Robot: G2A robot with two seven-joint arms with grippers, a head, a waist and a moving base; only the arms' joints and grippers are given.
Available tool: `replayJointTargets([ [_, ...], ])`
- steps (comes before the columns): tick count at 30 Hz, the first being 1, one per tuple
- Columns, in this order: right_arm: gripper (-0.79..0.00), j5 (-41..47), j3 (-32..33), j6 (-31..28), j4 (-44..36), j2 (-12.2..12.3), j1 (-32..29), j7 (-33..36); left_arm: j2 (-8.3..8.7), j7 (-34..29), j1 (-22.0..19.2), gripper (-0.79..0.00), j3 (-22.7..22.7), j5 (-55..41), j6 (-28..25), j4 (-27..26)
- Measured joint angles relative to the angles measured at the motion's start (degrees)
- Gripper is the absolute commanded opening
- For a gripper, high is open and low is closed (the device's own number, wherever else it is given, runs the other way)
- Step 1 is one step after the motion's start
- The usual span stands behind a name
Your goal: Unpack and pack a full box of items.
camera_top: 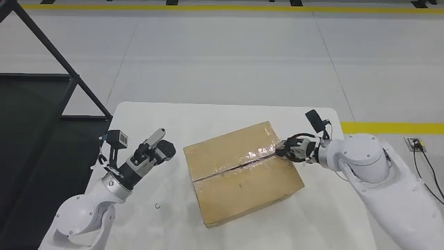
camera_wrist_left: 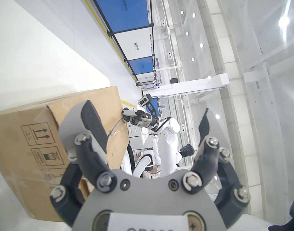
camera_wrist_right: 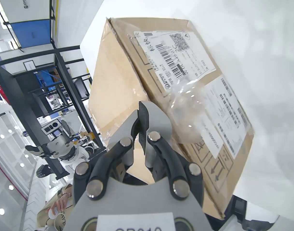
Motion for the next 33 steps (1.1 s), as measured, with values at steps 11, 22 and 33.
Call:
replayJointTargets([
  [11, -0.785, 5.53, 5.80, -3.41, 1.60, 0.60, -5.12, -2.33, -0.04, 0.26, 0.01, 0.000, 0.80, 0.75, 0.43, -0.48],
  [22, -0.785, 5.29, 3.77, -1.98, 3.63, -0.12, -3.11, -4.57, -0.04, 0.54, 0.22, 0.000, 0.81, 0.93, 0.56, -0.67],
  [33, -0.785, -0.59, -0.17, -2.90, 4.01, -0.14, -1.41, 0.59, 0.02, 0.67, -0.12, 0.000, 1.01, 2.44, 0.99, 0.54],
])
